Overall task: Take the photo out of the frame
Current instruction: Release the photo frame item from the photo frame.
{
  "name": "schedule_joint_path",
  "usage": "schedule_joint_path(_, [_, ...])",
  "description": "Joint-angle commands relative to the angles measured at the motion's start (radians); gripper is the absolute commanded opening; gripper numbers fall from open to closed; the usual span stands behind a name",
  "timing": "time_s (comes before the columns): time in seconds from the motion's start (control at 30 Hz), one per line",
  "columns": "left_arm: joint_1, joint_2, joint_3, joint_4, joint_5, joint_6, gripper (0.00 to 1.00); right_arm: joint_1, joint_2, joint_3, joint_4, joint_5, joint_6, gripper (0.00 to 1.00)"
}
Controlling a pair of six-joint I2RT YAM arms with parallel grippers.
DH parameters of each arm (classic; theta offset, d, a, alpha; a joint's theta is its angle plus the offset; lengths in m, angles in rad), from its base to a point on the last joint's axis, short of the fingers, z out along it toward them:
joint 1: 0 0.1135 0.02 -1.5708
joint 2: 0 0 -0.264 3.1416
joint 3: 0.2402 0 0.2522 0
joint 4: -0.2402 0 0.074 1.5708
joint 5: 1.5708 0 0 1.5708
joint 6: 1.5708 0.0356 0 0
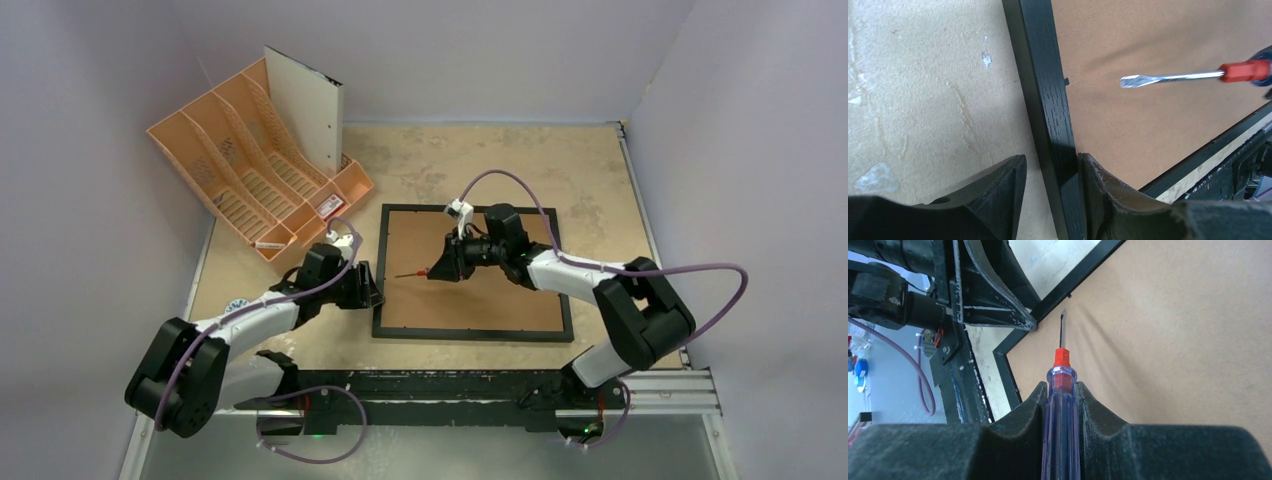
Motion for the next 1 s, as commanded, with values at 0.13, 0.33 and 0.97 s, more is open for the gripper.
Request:
schedule_joint_path(0.13, [-0.004,0.081,-0.042,-0.067,-0.019,0.032,0.33,0.032,0.070,0.047,0.041,-0.025,0.020,0.00])
schedule_joint_path(0.33, [-0.004,0.067,-0.044,-0.068,-0.022,0.029,0.26,0.034,0.102,0.055,0.075,-0.026,0.010,0.00])
schedule_joint_path(0.97, [-0.004,0.054,-0.046,-0.069,-0.015,0.031,0.14,0.037,0.192,0.067,0.105,-0.029,-0.058,0.00])
